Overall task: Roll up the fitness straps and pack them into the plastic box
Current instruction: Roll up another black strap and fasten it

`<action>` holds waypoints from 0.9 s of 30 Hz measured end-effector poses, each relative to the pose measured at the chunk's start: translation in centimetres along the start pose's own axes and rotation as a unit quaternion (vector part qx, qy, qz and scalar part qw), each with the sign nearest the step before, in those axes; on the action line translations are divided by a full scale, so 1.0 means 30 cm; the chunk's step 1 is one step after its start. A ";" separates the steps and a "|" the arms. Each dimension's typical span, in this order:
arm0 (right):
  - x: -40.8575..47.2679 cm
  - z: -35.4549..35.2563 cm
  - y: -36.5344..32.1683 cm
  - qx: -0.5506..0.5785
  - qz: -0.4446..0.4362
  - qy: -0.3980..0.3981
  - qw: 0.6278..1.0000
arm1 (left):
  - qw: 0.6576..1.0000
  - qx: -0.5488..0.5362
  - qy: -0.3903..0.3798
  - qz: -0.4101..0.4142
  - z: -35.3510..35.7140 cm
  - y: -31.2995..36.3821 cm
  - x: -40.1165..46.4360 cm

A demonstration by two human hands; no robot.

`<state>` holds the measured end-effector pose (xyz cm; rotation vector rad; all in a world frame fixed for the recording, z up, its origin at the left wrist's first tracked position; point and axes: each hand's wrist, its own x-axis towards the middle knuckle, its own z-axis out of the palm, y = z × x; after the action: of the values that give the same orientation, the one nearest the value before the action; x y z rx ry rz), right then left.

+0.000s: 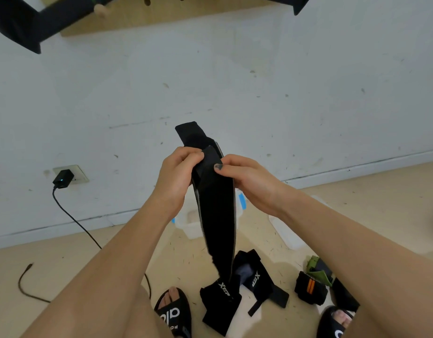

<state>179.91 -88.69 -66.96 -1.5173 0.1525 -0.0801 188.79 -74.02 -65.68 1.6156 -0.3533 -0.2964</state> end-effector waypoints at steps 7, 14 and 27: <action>-0.010 -0.014 0.007 0.048 0.024 0.015 0.998 | 0.999 0.009 0.042 0.026 -0.024 -0.019 0.011; -0.011 -0.009 0.017 0.063 0.030 0.015 0.997 | 0.995 -0.098 0.035 -0.012 -0.002 -0.004 0.009; -0.001 0.006 0.029 0.074 0.042 0.035 0.996 | 0.995 -0.098 0.017 -0.020 0.026 0.003 0.006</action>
<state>179.89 -88.45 -67.81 -1.3585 0.2606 -0.0758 188.63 -74.79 -65.63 1.4348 -0.2579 -0.3232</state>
